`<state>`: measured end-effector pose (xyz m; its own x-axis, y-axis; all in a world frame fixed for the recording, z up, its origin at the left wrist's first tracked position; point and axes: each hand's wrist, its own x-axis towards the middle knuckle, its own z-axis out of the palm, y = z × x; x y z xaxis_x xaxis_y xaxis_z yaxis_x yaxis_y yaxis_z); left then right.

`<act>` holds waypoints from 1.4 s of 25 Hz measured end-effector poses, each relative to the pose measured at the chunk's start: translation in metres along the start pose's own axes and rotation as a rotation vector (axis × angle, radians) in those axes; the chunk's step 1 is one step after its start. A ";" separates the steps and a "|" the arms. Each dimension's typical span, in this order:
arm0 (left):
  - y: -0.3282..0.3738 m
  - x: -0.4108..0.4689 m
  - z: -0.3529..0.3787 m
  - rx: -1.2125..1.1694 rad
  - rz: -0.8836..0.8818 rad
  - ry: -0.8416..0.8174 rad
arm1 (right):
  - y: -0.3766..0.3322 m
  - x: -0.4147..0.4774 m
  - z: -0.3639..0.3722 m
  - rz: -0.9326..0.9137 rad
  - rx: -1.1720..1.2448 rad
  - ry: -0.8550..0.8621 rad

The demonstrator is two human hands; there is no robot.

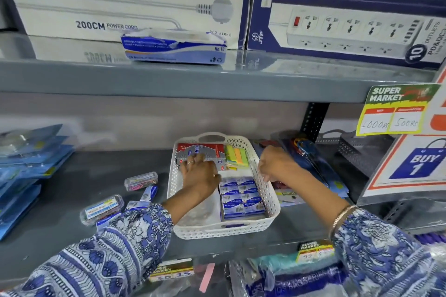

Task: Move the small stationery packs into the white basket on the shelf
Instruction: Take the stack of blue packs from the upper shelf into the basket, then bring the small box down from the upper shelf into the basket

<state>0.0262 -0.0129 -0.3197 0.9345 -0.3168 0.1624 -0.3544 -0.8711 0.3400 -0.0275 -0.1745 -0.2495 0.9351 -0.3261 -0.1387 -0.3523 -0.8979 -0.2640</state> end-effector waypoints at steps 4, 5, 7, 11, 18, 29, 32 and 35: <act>0.016 -0.024 -0.069 -0.064 0.212 0.133 | -0.034 -0.048 -0.052 -0.104 0.152 -0.083; 0.021 -0.034 -0.084 -0.071 0.268 0.156 | -0.042 -0.064 -0.065 -0.134 0.160 -0.101; 0.029 -0.056 -0.120 -0.124 0.343 0.219 | -0.054 -0.097 -0.094 -0.224 0.124 -0.074; 0.042 -0.104 -0.195 -0.175 0.509 0.360 | -0.061 -0.159 -0.148 -0.372 0.108 -0.103; 0.034 -0.091 -0.296 -0.022 0.476 0.827 | -0.092 -0.178 -0.231 -0.489 0.288 0.203; 0.014 -0.008 -0.316 0.488 -0.114 0.200 | -0.151 -0.071 -0.196 -0.231 0.278 0.132; 0.013 -0.007 -0.314 0.435 -0.117 0.150 | -0.152 -0.071 -0.193 -0.218 0.280 0.150; 0.013 -0.015 -0.318 0.407 -0.114 0.151 | -0.149 -0.083 -0.196 -0.270 0.365 0.158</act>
<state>-0.0034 0.1005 -0.0230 0.9407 -0.1782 0.2886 -0.1791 -0.9836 -0.0238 -0.0455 -0.0719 -0.0114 0.9794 -0.1623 0.1201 -0.0605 -0.8033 -0.5925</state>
